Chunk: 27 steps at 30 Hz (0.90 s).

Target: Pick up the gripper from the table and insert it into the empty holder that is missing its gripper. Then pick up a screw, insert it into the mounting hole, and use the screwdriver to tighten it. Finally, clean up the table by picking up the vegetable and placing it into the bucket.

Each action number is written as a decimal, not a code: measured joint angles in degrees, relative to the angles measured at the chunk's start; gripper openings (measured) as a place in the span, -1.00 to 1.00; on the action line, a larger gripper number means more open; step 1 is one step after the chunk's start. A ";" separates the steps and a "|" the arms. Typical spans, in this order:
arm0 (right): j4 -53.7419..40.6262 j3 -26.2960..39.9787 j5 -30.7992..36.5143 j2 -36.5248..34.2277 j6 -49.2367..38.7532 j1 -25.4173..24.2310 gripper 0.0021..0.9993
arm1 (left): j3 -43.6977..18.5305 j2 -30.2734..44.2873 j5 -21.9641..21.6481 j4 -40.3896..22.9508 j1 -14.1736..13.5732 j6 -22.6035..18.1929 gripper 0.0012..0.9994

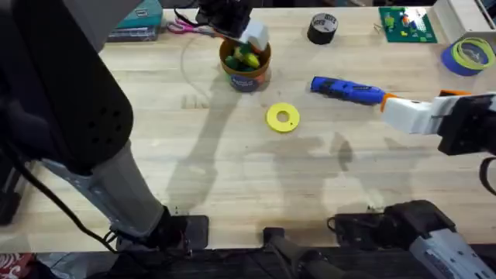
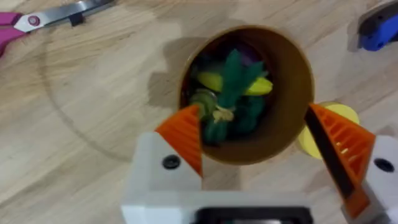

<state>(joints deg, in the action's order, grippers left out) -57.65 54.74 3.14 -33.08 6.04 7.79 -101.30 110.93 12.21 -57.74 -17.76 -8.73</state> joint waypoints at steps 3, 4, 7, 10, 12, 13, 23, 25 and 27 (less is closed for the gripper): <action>0.02 0.00 0.00 0.00 -0.02 0.00 0.99 | 0.00 0.00 0.00 -0.60 0.00 0.22 0.97; 0.02 0.00 0.00 0.00 -0.02 0.00 0.99 | 0.00 0.00 0.00 -0.95 0.00 0.22 0.97; 0.00 0.00 0.00 -0.02 0.00 0.00 0.99 | -0.04 0.00 0.00 -2.96 0.00 0.22 0.97; 0.00 0.00 0.00 0.00 0.00 0.00 0.99 | -0.60 -0.04 -0.02 -6.72 0.00 0.22 0.97; 0.02 0.00 0.00 0.00 -0.02 0.00 0.99 | -0.87 -0.61 -0.04 -9.06 0.00 0.22 0.97; 0.00 0.00 0.00 -0.02 0.00 0.00 0.99 | -0.87 -1.26 -0.11 -10.35 0.00 0.24 0.97; 0.01 0.00 0.00 0.00 0.00 0.00 0.99 | -1.92 -17.73 -3.46 -25.52 0.00 1.28 0.97; 0.02 0.00 0.00 0.00 0.00 0.00 0.99 | -1.95 -21.03 -4.16 -27.99 0.00 1.56 0.97; 0.00 0.00 0.00 0.00 0.00 0.00 0.99 | -1.83 -24.49 -4.54 -30.09 0.00 2.01 0.98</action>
<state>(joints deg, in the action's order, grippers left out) -57.65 54.74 3.14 -33.08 6.04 7.79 -103.12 86.44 7.67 -87.84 -17.76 -6.73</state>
